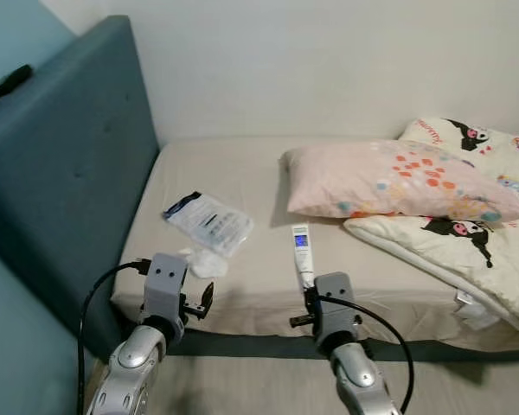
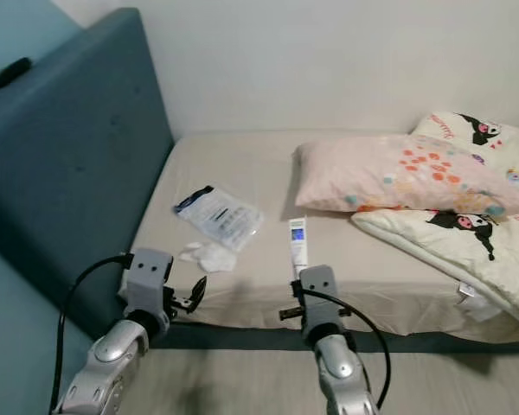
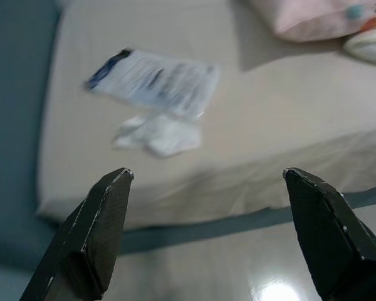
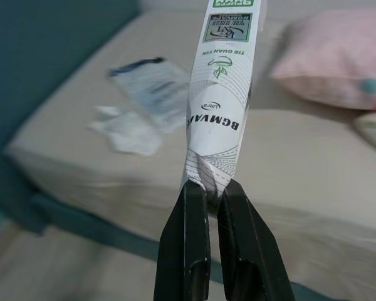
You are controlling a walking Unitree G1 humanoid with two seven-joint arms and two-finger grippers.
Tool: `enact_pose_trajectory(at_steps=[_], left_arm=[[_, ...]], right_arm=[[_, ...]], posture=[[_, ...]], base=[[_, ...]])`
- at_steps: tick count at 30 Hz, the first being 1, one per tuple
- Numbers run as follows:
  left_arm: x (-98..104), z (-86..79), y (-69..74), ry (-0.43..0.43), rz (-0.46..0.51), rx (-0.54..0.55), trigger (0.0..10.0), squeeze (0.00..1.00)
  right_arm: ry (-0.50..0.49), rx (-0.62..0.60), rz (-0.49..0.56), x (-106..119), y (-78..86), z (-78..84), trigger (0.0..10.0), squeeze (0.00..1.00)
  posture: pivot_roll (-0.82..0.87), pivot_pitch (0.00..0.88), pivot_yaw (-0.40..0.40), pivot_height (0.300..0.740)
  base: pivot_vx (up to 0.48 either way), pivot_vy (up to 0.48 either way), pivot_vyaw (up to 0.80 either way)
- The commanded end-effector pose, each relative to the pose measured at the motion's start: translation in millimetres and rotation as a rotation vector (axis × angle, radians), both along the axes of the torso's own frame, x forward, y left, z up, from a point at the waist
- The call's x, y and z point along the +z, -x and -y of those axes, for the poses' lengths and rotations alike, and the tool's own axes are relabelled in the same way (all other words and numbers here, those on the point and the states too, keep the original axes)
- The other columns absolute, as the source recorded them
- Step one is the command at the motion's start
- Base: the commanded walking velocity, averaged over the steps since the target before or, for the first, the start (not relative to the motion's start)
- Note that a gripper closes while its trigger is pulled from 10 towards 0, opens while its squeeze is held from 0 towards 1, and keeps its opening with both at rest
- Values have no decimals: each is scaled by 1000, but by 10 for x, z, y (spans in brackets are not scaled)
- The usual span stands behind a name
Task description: Clean up the room
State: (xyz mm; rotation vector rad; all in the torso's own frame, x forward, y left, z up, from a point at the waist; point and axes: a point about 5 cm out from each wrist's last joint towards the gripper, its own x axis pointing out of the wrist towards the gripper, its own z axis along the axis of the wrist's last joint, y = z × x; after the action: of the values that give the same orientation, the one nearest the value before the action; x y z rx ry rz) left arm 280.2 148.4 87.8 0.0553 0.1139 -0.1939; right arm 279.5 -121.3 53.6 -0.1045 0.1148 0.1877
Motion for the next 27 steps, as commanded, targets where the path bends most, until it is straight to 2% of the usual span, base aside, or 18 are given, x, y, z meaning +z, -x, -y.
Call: enact_pose_trajectory(at_steps=[1, 27], left_arm=[[-47, -9, 31, -3, -24, -4, 10000, 0], [-32, -1, 29, -2, -23, -12, 10000, 0]], right_arm=[[0, -12, -9, -29, 21, 45, 10000, 0], [-3, -15, -13, -40, 32, 39, 10000, 0]], posture=[[39, 108, 4, 732], [43, 111, 5, 732]], base=[[-259, 0, 0], [-249, 0, 0]])
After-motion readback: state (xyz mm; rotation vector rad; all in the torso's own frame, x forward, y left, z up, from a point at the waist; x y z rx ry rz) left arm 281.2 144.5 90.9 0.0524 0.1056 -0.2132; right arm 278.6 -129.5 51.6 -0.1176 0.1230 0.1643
